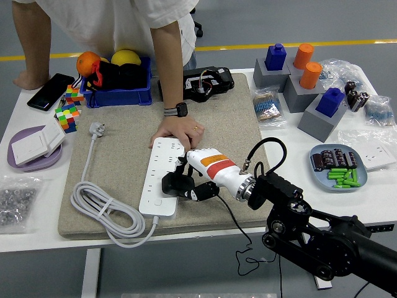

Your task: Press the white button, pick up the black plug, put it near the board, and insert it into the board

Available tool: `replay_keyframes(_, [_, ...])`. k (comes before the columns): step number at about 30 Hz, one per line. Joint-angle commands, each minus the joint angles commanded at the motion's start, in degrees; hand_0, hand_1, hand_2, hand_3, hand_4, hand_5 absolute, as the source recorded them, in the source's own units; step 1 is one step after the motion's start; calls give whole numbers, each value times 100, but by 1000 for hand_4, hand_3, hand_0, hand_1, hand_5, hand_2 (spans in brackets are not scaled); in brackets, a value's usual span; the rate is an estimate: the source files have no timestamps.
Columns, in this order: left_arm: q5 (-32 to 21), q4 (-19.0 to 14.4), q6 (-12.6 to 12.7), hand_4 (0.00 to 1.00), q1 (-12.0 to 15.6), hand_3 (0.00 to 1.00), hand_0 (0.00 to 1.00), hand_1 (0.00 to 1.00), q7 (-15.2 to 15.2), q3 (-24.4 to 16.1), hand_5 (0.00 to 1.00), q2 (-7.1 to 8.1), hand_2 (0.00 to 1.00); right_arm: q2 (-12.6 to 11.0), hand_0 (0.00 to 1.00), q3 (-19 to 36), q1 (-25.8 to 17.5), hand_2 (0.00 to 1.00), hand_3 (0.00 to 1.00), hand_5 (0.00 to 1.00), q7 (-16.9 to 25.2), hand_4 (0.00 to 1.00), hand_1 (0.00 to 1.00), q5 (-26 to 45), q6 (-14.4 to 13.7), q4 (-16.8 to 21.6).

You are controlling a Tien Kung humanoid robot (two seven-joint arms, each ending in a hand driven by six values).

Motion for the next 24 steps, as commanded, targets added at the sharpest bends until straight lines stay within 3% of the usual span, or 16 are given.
replay_keyframes(24, [-30,0,15,510,-16,677,647,638,-4,-21,107,-13,632,-79,302,274,-100,446,459,2,-53,857,434,-61,47,330])
